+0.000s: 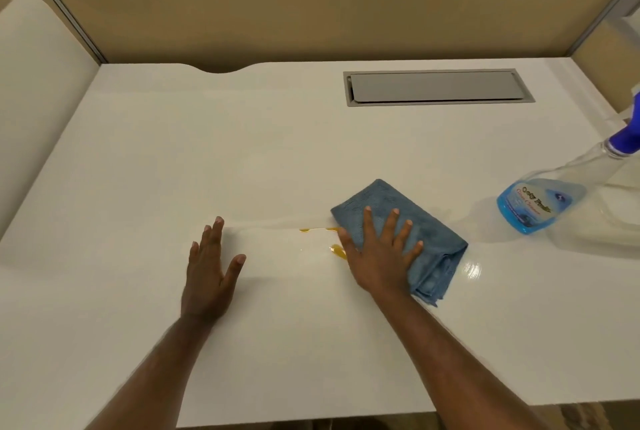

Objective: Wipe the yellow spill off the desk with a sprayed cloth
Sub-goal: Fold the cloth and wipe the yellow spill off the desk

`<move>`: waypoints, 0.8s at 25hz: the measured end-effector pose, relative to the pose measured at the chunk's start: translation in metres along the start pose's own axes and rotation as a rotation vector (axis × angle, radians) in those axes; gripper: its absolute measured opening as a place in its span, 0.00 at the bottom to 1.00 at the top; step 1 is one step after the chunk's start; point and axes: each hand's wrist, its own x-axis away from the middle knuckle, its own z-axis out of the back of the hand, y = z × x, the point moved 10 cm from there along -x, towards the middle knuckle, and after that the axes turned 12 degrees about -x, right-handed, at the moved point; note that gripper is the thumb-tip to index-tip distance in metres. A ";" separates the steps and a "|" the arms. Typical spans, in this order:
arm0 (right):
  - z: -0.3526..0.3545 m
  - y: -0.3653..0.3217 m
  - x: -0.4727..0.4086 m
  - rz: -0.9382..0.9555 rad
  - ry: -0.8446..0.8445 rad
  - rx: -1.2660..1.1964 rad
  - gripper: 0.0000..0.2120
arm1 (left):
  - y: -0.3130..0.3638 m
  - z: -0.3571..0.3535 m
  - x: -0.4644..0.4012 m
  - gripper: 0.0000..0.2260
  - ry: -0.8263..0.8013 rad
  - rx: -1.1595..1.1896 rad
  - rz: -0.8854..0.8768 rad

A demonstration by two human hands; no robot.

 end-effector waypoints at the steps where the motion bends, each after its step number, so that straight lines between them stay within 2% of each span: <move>1: 0.005 -0.002 -0.004 -0.003 -0.004 0.003 0.40 | 0.000 0.000 0.001 0.33 -0.001 0.012 0.001; 4: 0.038 0.019 -0.014 0.044 0.174 0.094 0.38 | 0.002 0.003 0.001 0.33 -0.001 0.032 -0.021; 5: 0.041 0.031 -0.015 0.055 0.187 0.132 0.38 | 0.001 0.003 0.001 0.33 -0.003 0.034 -0.027; 8: 0.029 0.044 -0.019 0.029 0.120 0.169 0.37 | -0.001 0.002 0.001 0.32 -0.005 0.044 -0.032; 14: 0.010 0.013 -0.022 0.002 0.093 0.167 0.42 | -0.006 0.002 0.000 0.33 -0.039 0.069 -0.033; 20: 0.030 0.041 -0.023 -0.040 0.160 0.164 0.46 | -0.015 0.005 0.001 0.35 -0.063 0.024 -0.068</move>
